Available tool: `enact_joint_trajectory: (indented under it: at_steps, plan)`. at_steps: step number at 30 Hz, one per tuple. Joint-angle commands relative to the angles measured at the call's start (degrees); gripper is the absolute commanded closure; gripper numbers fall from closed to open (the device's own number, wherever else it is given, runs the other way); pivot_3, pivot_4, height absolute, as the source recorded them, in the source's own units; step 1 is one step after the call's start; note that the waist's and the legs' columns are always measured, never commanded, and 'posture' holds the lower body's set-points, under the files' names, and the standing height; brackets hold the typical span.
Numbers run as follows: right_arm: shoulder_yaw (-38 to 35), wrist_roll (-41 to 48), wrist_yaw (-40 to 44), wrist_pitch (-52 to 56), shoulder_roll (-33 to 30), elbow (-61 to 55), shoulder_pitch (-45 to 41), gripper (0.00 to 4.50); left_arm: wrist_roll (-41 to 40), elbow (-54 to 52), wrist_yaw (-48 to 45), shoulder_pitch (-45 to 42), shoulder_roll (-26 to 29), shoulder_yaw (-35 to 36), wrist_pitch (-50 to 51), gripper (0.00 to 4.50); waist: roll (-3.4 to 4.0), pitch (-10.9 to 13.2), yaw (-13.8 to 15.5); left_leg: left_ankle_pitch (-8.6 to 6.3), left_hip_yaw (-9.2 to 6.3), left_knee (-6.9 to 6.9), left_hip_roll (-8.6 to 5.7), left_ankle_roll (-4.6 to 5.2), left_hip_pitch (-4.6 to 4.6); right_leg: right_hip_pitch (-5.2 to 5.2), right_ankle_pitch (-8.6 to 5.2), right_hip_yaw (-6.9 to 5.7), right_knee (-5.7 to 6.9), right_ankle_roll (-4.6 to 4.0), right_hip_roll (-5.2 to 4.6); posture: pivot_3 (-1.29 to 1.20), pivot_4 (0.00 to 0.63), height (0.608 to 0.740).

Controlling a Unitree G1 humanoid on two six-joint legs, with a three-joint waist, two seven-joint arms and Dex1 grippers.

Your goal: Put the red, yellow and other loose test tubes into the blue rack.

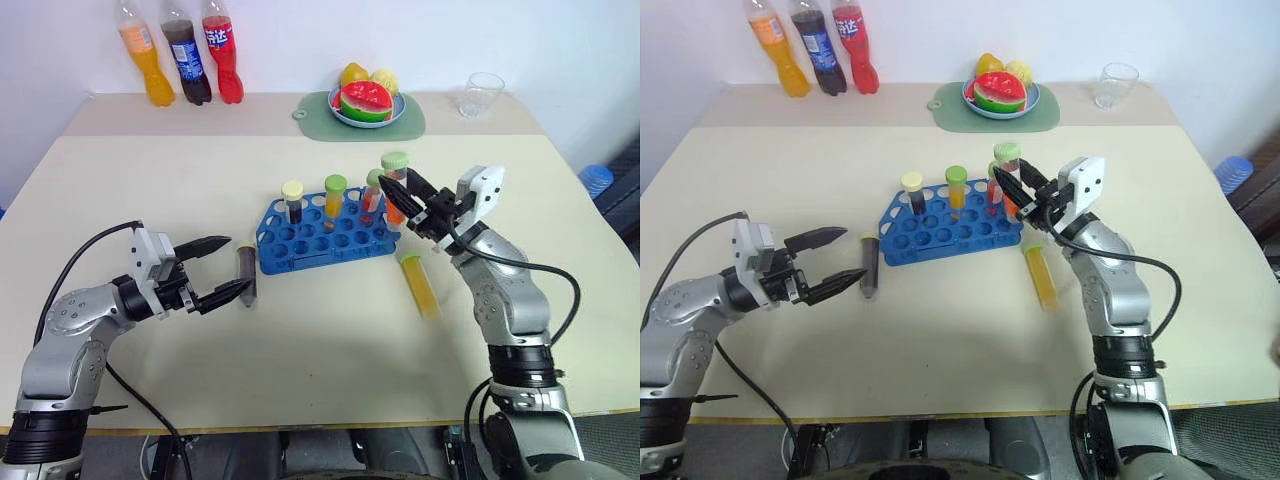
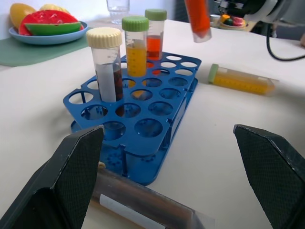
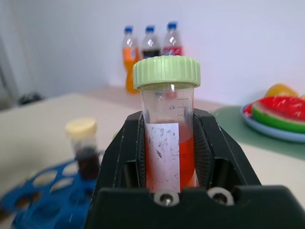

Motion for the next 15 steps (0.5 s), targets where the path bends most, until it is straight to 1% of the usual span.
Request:
enact_joint_trajectory:
  at_steps: [1,8,15]
  plan:
    - [0.81,-0.85,-0.49,-6.25,2.84,2.14,-0.93,3.54,0.15,-1.45,0.69,0.63,-0.03,1.34,-0.97,0.00,0.01,0.01,0.00,0.00,0.00,0.00,0.00,0.00,0.00,-0.01,0.00,0.00,0.01,0.00,0.00,0.00,0.150,0.740]
    - [2.31,-2.65,0.00,-13.44,6.01,9.09,0.27,3.54,-0.10,-1.68,1.30,1.26,0.33,2.27,-1.13,0.00,0.01,0.01,0.01,0.05,0.00,0.00,0.03,-0.09,0.00,-0.02,0.00,0.00,0.08,0.00,-0.04,0.00,0.150,0.740]
    - [2.40,-3.92,0.86,-18.98,5.99,15.59,0.97,3.54,-0.42,-1.90,1.03,1.93,0.97,3.47,-1.08,0.00,0.02,0.00,-0.01,0.05,0.00,0.00,0.05,-0.09,0.02,-0.03,0.00,0.00,0.10,0.00,-0.03,0.00,0.150,0.740]
